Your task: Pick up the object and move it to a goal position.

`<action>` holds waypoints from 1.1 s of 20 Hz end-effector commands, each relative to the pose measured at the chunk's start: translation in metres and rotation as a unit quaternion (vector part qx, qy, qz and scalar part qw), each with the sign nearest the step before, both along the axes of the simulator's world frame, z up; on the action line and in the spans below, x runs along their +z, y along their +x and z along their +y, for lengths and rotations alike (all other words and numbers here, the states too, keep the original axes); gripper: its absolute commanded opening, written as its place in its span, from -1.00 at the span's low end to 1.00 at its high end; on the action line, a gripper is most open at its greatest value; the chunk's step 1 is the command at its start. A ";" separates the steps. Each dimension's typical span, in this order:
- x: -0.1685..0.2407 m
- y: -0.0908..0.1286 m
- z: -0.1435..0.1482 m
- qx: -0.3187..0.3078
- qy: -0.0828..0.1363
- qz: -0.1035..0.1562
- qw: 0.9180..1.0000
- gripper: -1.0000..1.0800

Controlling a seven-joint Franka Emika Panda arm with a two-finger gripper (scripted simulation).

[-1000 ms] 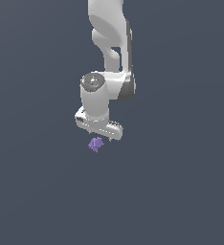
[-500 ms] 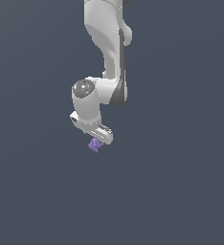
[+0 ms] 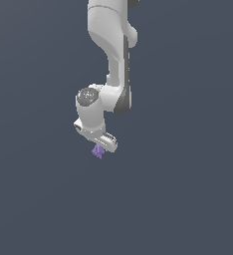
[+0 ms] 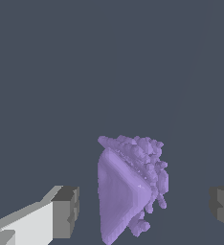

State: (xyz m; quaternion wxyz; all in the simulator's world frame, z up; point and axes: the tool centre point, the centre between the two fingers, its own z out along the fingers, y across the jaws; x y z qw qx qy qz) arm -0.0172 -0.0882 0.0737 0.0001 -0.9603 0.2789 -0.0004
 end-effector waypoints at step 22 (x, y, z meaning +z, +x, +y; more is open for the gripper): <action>-0.032 0.001 -0.002 -0.002 0.000 -0.001 1.000 -1.00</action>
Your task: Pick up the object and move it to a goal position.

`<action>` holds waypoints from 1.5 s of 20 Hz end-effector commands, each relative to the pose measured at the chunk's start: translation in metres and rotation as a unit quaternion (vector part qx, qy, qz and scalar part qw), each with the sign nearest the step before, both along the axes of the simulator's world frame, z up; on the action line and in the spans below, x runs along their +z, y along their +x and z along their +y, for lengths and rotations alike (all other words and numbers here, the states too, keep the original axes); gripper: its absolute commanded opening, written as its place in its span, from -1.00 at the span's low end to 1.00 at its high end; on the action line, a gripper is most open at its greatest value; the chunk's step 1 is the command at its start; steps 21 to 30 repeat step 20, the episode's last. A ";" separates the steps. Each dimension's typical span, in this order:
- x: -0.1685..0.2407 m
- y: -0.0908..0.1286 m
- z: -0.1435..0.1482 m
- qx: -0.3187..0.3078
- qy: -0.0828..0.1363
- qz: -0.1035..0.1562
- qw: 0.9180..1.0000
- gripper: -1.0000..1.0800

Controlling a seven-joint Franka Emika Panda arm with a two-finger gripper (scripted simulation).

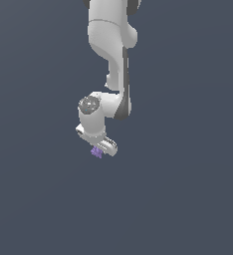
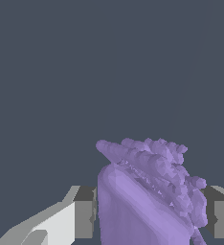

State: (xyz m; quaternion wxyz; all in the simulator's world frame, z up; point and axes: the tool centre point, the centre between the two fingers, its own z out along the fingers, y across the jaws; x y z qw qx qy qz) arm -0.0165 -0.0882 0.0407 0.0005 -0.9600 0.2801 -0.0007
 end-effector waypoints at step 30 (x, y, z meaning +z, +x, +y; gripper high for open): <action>0.059 0.014 -0.101 -0.001 0.000 0.001 1.000 -1.00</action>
